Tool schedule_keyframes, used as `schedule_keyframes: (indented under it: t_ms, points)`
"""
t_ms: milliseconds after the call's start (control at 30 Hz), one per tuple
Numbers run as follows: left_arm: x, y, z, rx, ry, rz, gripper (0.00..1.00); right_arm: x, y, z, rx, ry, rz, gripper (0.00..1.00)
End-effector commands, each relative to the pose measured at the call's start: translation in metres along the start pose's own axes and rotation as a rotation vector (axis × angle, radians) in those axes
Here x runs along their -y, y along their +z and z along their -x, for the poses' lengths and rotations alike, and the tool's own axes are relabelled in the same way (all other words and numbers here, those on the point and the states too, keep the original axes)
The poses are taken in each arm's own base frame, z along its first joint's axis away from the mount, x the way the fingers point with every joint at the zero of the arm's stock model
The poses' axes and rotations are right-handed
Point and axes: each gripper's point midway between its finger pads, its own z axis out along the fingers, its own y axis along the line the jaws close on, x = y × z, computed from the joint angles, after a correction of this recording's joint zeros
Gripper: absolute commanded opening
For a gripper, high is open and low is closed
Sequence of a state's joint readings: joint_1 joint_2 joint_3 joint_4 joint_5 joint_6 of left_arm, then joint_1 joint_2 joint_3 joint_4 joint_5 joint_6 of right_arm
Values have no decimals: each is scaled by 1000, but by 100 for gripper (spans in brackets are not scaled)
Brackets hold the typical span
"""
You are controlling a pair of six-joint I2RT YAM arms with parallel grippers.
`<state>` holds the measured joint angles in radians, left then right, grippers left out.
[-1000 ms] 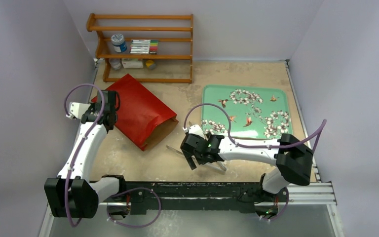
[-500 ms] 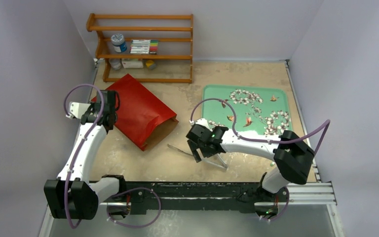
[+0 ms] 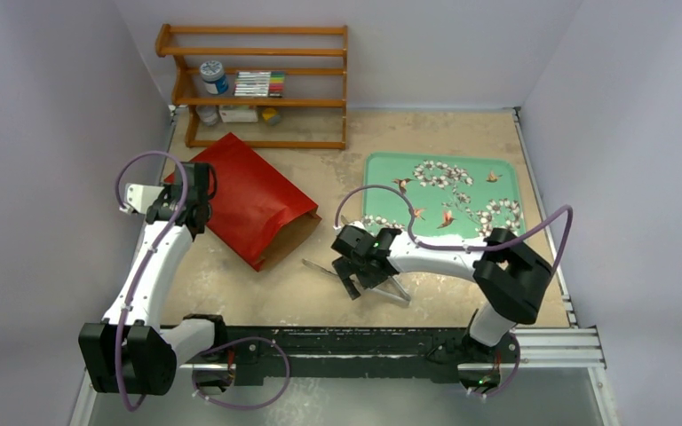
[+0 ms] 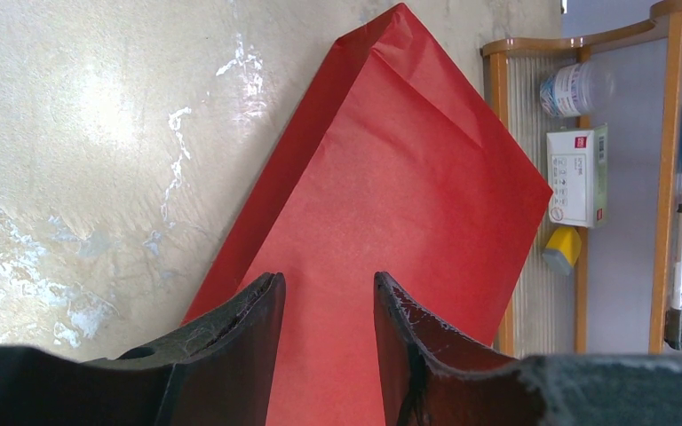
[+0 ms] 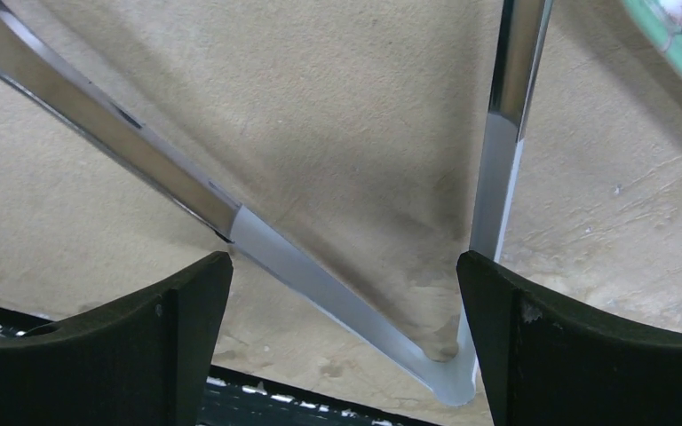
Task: Take the fake bread out of the paper bag
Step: Adjust the clamp at the center of the board.
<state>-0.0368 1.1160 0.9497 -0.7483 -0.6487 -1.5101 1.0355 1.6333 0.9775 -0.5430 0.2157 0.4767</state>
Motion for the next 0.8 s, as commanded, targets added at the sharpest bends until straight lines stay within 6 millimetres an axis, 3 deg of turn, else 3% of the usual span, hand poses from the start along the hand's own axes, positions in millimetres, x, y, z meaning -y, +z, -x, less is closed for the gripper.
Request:
schedule_keyframes:
  t_ms: [0,267,333,533,767]
  points:
    - [16,-9,12,30,-51,-52,42,8,-4,6,15,7,-9,100]
    - [18,-4,8,33,-42,-37,42,10,-30,30,106,17,-8,100]
    - [20,-3,4,27,-43,-38,41,9,-33,25,82,28,-1,100]
    - [25,-2,0,27,-35,-44,41,15,-18,14,9,16,-45,100]
    - [26,-1,0,31,-24,-47,41,27,-18,27,20,49,-58,100]
